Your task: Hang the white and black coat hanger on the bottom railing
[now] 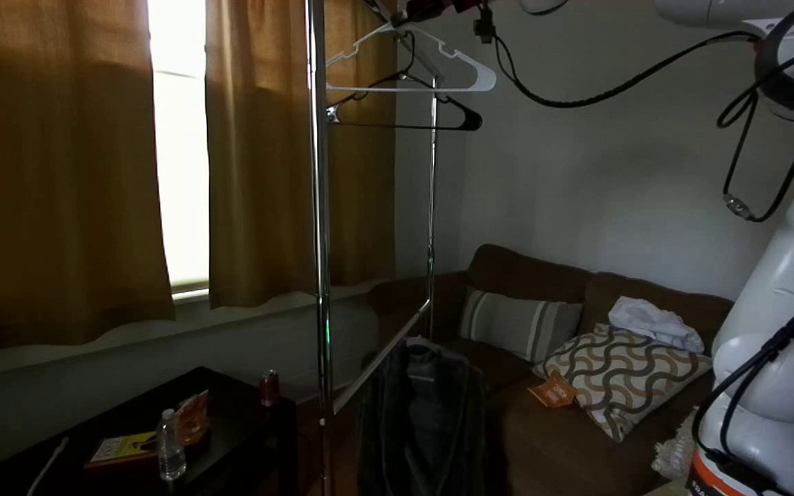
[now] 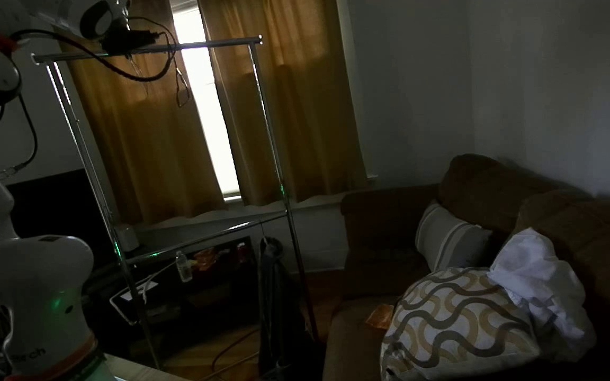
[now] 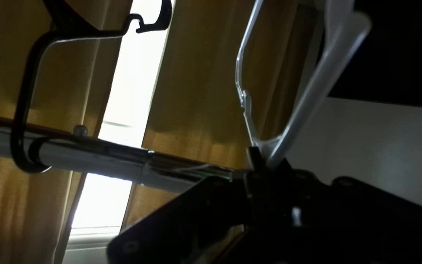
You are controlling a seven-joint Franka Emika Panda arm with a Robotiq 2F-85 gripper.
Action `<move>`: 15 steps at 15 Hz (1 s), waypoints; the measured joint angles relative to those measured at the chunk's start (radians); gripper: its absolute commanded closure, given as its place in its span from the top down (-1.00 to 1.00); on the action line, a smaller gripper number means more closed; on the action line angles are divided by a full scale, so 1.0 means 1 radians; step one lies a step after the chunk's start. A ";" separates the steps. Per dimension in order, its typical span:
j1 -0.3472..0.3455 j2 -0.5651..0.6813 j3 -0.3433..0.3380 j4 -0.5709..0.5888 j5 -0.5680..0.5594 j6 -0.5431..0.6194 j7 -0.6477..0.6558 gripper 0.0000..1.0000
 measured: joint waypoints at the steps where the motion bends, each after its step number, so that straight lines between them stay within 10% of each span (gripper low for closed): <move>1: -0.006 -0.023 0.000 -0.010 -0.030 -0.018 0.036 -0.96; 15: -0.095 -0.231 -0.028 -0.147 -0.274 -0.569 0.358 -0.96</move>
